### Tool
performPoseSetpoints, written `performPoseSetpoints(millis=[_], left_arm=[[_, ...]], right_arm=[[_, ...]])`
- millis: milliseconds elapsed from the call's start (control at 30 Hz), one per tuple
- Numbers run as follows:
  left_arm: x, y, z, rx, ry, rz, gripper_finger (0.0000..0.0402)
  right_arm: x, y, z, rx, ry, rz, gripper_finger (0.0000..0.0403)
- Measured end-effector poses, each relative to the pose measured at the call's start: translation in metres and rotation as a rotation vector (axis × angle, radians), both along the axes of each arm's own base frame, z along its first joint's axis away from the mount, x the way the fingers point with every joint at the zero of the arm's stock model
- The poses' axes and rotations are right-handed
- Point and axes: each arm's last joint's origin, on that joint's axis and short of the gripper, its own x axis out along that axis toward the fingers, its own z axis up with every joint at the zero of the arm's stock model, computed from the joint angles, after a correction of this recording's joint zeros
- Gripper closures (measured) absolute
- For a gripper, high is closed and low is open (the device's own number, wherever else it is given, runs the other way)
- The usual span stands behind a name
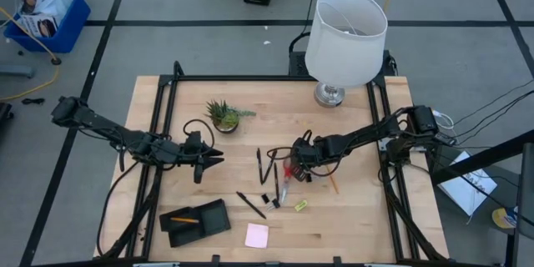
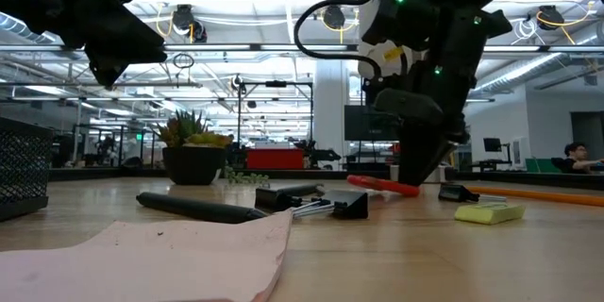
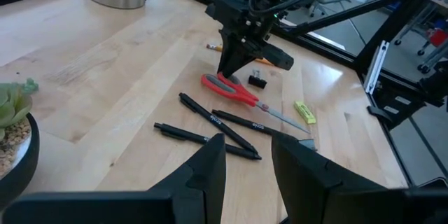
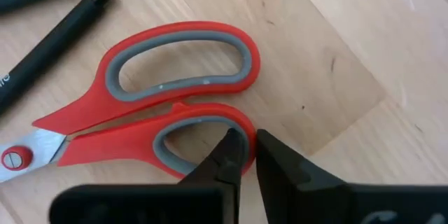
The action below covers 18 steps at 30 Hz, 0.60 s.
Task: Pick and place office supplies into organizer
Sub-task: Put the scissors into the top left section of the desk organizer
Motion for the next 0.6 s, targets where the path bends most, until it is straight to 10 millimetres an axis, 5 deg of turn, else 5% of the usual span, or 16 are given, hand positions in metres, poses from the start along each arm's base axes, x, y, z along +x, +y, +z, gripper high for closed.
performPoseSetpoints(millis=[600], left_arm=[[0.001, -0.002, 0.004, -0.011, -0.040, -0.070, 0.0282]], right_arm=[[0.020, 0.020, 0.028, -0.393, -0.300, 0.190, 0.0386]])
